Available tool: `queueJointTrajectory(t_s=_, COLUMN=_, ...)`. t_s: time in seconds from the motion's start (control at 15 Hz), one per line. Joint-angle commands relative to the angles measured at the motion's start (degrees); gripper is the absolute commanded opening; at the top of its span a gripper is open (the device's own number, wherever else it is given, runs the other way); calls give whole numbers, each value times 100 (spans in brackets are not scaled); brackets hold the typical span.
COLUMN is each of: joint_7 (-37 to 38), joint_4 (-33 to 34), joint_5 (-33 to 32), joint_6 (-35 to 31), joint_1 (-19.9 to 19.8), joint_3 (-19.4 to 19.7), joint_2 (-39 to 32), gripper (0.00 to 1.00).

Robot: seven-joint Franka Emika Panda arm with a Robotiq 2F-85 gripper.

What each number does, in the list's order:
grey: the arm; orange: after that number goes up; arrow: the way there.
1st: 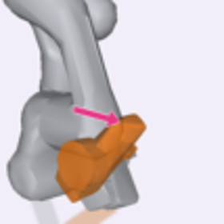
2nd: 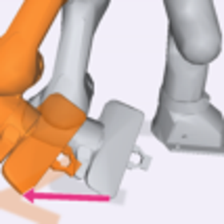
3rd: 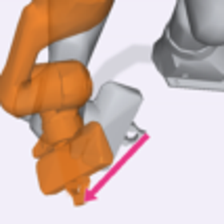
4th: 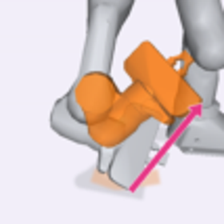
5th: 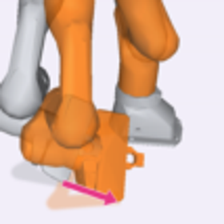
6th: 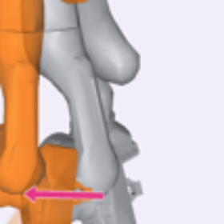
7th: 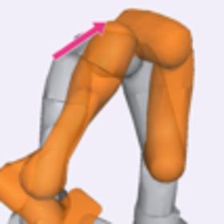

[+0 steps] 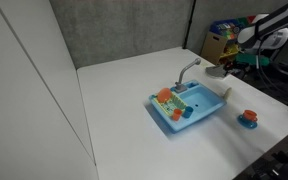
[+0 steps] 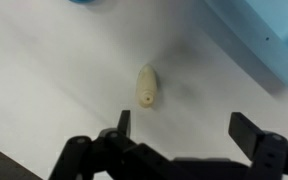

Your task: Put the white container in the sink

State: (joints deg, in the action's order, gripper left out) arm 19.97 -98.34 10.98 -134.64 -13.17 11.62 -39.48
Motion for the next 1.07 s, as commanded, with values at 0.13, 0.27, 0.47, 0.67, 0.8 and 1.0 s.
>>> queueJointTrajectory(t_s=0.13, joint_7=-18, joint_4=93, joint_5=35, joint_6=-53, joint_1=-37, joint_3=18, joint_2=-164, gripper=100)
queueJointTrajectory(t_s=0.27, joint_7=-17, joint_4=90, joint_5=34, joint_6=-53, joint_1=-34, joint_3=18, joint_2=-173, gripper=100)
queueJointTrajectory(t_s=0.47, joint_7=350, joint_4=124, joint_5=-89, joint_6=-103, joint_1=132, joint_3=200, joint_2=-271, gripper=100)
queueJointTrajectory(t_s=0.67, joint_7=475, joint_4=266, joint_5=-43, joint_6=27, joint_1=107, joint_3=246, joint_2=-465, gripper=100)
queueJointTrajectory(t_s=0.8, joint_7=524, joint_4=316, joint_5=-50, joint_6=39, joint_1=103, joint_3=278, joint_2=-606, gripper=100)
queueJointTrajectory(t_s=1.0, joint_7=564, joint_4=405, joint_5=5, joint_6=-74, joint_1=80, joint_3=281, joint_2=-817, gripper=100)
